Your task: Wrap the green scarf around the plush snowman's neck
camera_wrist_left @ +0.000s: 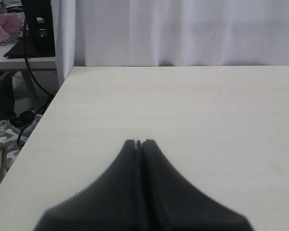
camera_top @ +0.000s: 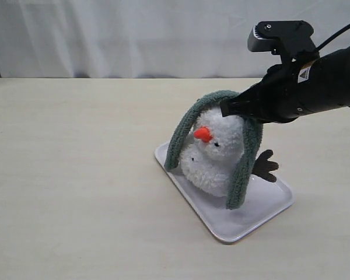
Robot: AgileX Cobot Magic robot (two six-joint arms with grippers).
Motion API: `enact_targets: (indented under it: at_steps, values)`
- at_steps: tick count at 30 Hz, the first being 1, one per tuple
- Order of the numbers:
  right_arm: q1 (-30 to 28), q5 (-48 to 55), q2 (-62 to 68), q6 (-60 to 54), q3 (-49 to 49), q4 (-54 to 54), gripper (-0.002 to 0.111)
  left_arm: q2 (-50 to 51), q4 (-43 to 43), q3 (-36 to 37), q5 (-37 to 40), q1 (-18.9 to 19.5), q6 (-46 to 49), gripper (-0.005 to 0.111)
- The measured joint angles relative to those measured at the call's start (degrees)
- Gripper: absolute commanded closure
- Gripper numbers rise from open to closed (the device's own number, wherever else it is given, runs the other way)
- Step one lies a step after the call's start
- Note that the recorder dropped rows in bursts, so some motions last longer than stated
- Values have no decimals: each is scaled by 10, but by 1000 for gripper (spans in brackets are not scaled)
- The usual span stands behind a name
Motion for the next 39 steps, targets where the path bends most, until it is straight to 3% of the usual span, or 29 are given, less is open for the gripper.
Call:
enact_targets:
  at_steps: [6, 13, 19, 32, 39]
  values:
    - [0, 22, 1, -9, 0, 9, 104, 0, 0, 0, 0, 0, 0, 107]
    - [0, 44, 12, -10, 0, 10, 76, 0, 0, 0, 0, 0, 0, 107]
    - [0, 47, 7, -10, 0, 10, 65, 0, 0, 0, 0, 0, 0, 107]
    - [0, 44, -81, -16, -2, 40, 65, 0, 0, 0, 0, 0, 0, 107]
    - [61, 28, -107, -97, -15, 45, 80, 0, 0, 0, 0, 0, 0, 107]
